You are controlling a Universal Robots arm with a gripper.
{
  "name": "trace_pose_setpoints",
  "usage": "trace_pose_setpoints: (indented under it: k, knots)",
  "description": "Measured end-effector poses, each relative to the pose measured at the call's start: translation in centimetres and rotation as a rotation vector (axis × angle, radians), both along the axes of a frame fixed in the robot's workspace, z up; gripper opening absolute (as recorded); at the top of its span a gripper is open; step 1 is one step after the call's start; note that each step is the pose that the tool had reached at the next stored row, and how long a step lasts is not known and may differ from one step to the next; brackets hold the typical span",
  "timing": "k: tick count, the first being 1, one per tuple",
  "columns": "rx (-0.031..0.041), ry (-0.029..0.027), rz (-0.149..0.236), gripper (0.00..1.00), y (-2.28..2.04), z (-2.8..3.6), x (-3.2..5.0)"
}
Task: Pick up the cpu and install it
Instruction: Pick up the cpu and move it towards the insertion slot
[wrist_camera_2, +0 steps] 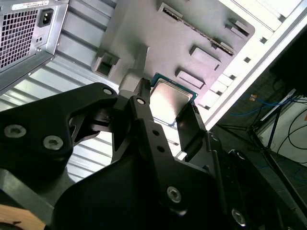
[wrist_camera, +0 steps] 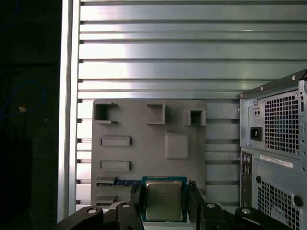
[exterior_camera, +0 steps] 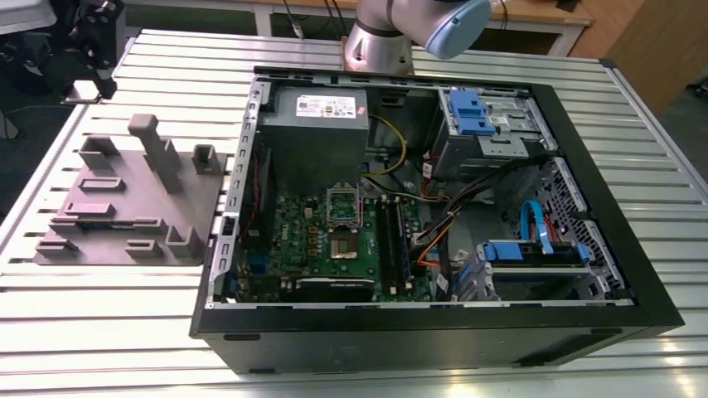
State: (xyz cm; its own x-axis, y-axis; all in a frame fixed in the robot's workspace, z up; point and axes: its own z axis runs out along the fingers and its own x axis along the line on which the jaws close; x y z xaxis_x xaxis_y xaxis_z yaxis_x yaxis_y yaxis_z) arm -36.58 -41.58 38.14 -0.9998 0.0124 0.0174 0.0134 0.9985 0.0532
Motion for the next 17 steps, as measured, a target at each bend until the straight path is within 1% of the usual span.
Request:
trace_pose_setpoints:
  k: [2, 4, 9, 11, 14, 17]
  knots:
    - [0.0, 0.0001, 0.0, 0.47, -0.05, 0.0, 0.03]
    - [0.0, 0.0001, 0.0, 0.47, -0.24, 0.0, 0.04]
    - [0.0001, 0.0, 0.0, 0.47, -1.12, -0.01, 0.04]
    - [0.0, 0.0001, 0.0, 0.47, -1.38, 0.0, 0.04]
    - [0.0001, 0.0, 0.0, 0.47, -1.39, 0.0, 0.16]
    - [0.0001, 0.0, 0.0, 0.47, -1.39, -0.01, 0.54]
